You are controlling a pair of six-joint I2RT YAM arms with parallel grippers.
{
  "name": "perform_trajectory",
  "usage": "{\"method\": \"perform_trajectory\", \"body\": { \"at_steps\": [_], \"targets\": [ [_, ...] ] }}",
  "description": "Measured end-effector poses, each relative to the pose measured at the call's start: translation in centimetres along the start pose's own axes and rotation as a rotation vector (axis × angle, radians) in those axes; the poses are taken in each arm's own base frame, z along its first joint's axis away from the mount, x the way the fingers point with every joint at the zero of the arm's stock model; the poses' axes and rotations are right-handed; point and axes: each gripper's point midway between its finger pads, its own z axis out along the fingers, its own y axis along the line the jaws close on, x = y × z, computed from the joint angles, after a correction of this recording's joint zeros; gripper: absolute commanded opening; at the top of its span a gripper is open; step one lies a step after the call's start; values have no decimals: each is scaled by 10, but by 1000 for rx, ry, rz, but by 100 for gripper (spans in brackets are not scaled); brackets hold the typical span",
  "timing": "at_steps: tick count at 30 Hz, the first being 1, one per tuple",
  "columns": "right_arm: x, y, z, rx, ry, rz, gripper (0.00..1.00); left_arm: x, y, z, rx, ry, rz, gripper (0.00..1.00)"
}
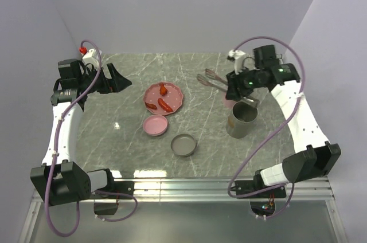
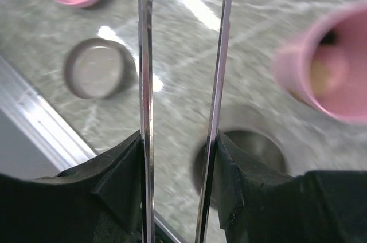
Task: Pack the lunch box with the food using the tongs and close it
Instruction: Pick up the food using the clamp
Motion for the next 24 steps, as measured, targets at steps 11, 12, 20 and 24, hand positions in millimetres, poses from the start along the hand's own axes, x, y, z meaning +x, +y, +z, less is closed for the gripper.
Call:
{"method": "perform_trajectory", "body": {
  "at_steps": [11, 12, 20, 24],
  "targets": [
    [-16, 65, 90, -118, 97, -109, 52, 0, 1, 0, -2, 1, 0, 99],
    [-12, 70, 101, -125, 126, -117, 52, 0, 1, 1, -2, 2, -1, 99],
    [5, 91, 159, -137, 281, -167, 52, 3, 6, 5, -6, 16, -14, 99],
    [-3, 95, 172, -125, 286, -180, 52, 3, 6, 5, -6, 16, -14, 100]
  ]
}}
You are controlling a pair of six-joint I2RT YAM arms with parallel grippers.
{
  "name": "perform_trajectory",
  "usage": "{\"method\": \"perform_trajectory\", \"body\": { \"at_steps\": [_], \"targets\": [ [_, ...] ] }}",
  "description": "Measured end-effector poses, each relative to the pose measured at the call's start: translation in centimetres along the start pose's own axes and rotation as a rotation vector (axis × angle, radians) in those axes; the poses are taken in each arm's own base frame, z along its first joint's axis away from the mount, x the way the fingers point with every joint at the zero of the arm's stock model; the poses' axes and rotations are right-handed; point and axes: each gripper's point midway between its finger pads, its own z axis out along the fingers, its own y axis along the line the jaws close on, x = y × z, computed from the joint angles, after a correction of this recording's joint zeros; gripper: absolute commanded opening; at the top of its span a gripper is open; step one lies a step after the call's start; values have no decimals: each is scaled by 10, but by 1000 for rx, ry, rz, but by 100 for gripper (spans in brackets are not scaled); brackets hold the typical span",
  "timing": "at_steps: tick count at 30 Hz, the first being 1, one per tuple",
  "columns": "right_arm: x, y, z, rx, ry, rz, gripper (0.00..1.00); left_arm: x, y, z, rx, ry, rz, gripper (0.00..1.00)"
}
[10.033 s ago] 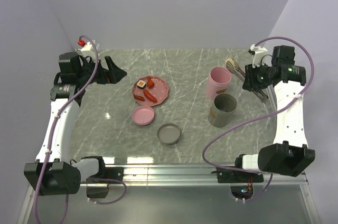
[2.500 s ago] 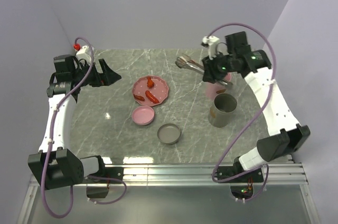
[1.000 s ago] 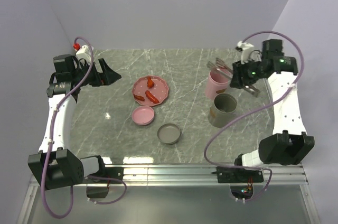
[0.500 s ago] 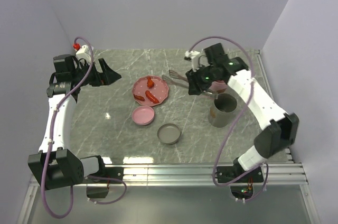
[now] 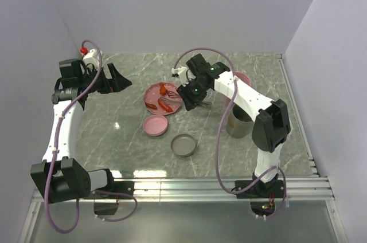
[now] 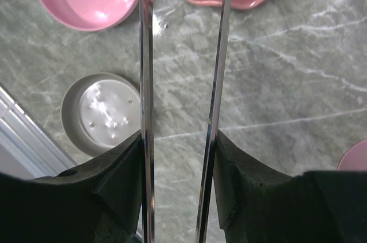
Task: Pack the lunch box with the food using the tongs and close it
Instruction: Pick up the food using the clamp
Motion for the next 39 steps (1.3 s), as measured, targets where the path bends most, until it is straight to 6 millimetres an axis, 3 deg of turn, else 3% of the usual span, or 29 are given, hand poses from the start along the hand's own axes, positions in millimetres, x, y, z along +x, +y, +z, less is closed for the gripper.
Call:
{"method": "perform_trajectory", "body": {
  "at_steps": [8, 13, 28, 30, 34, 39],
  "targets": [
    [-10, 3, 25, 14, 34, -8, 53, 1, 2, 1, -4, 3, 2, 99],
    [-4, 6, 41, 17, 74, -9, 52, 5, 3, 2, -3, 11, -6, 99],
    [1, 2, 53, 61, 109, -15, 52, 8, 5, 3, -3, 19, -14, 99],
    [6, -1, 63, 63, 132, -10, 49, 8, 5, 3, -3, 18, -14, 99],
    [11, -3, 71, 59, 158, -1, 33, 8, 6, 2, -6, 17, -15, 99],
    [8, -2, 69, 58, 145, 2, 31, 8, 6, 2, -7, 16, -16, 99]
  ]
}}
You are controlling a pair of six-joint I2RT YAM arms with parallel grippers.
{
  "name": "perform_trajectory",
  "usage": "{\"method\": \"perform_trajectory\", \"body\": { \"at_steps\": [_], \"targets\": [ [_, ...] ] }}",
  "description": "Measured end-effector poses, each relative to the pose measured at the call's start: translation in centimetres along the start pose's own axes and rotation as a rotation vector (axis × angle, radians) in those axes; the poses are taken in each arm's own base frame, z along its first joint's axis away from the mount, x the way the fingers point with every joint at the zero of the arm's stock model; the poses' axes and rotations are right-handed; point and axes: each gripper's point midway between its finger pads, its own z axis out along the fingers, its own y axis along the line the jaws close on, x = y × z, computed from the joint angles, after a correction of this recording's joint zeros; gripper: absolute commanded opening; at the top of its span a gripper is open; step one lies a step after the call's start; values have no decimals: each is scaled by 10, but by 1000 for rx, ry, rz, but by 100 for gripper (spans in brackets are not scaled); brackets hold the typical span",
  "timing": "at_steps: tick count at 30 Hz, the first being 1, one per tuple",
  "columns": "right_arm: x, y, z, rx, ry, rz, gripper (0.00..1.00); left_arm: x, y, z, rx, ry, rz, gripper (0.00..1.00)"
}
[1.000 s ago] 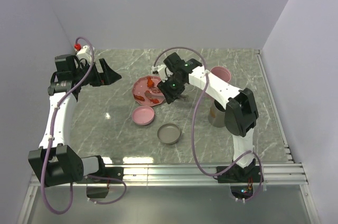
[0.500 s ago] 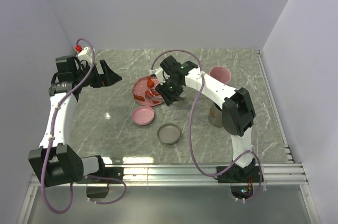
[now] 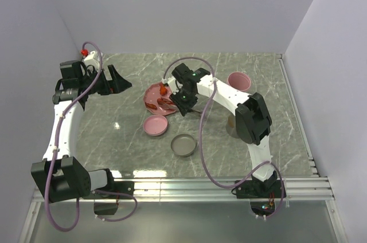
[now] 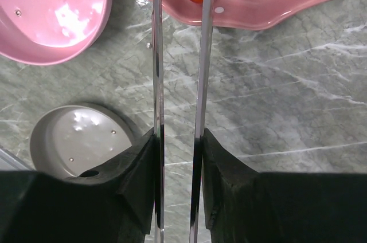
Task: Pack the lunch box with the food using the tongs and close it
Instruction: Pick up the food using the clamp, then place the food into the lunch box
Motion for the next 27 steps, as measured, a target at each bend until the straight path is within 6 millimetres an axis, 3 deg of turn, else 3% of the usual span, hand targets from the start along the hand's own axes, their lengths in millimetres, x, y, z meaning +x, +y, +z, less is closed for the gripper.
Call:
{"method": "perform_trajectory", "body": {
  "at_steps": [7, 15, 18, 22, 27],
  "targets": [
    [-13, 5, -24, -12, -70, -2, 27, 1, 0, 0, -2, 2, -2, 99],
    [-54, 10, -77, -31, -243, -23, 25, 3, 0, -3, -15, 20, -14, 99],
    [-58, 8, -96, -36, -287, -19, 25, -4, -3, -7, -16, 19, 0, 99],
    [-56, 0, -138, -36, -373, -1, 25, -12, -7, -11, -15, 9, 18, 99],
    [-33, -18, -217, 7, -537, 38, 25, -10, -9, -12, -14, 16, 12, 99]
  ]
}}
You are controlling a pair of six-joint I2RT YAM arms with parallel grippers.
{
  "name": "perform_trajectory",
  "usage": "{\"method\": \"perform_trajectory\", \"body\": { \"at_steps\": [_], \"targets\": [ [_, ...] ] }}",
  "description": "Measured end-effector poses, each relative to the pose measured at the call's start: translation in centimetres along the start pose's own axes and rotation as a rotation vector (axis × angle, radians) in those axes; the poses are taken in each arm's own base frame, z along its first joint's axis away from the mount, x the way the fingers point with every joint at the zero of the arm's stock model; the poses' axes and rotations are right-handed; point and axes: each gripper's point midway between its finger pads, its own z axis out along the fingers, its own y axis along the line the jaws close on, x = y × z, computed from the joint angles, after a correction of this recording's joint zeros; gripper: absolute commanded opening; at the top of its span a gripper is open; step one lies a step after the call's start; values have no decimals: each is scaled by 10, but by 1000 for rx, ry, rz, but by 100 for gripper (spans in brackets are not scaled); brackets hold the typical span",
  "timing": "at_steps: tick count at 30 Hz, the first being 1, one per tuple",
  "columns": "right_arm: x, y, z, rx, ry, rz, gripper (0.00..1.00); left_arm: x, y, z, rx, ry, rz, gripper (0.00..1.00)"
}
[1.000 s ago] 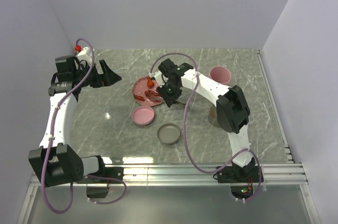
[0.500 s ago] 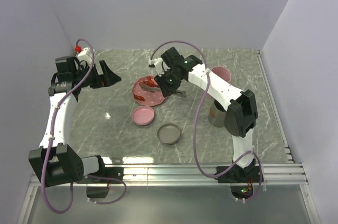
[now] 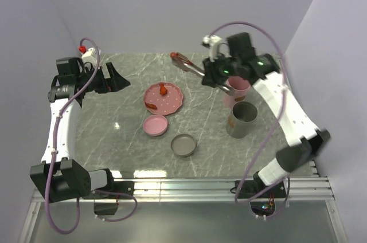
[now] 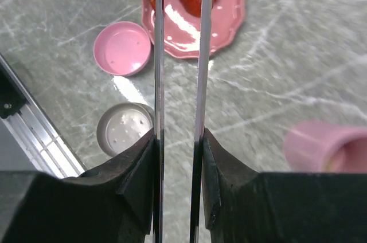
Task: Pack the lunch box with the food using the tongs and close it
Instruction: Place the food into the lunch box
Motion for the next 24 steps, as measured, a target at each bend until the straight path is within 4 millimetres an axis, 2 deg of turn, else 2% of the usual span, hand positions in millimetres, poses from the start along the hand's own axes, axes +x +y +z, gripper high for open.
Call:
{"method": "perform_trajectory", "body": {
  "at_steps": [4, 7, 10, 13, 20, 24],
  "targets": [
    [17, -12, -61, 57, -81, 30, 25, 0, -3, -3, 1, -2, 2, 99],
    [41, -21, -91, 117, -107, 51, 25, -1, -5, -5, 3, -8, 7, 99],
    [69, -19, -110, 151, -109, 74, 25, -2, -7, -6, 6, -16, 8, 99],
    [97, -16, -117, 174, -98, 106, 24, -3, -9, -8, 11, -21, 8, 100],
    [167, -19, -116, 248, -29, 252, 24, -8, -13, -11, 15, -33, 20, 99],
    [191, -22, -120, 305, -25, 298, 23, -10, -17, -12, 27, -39, 26, 99]
  ]
}}
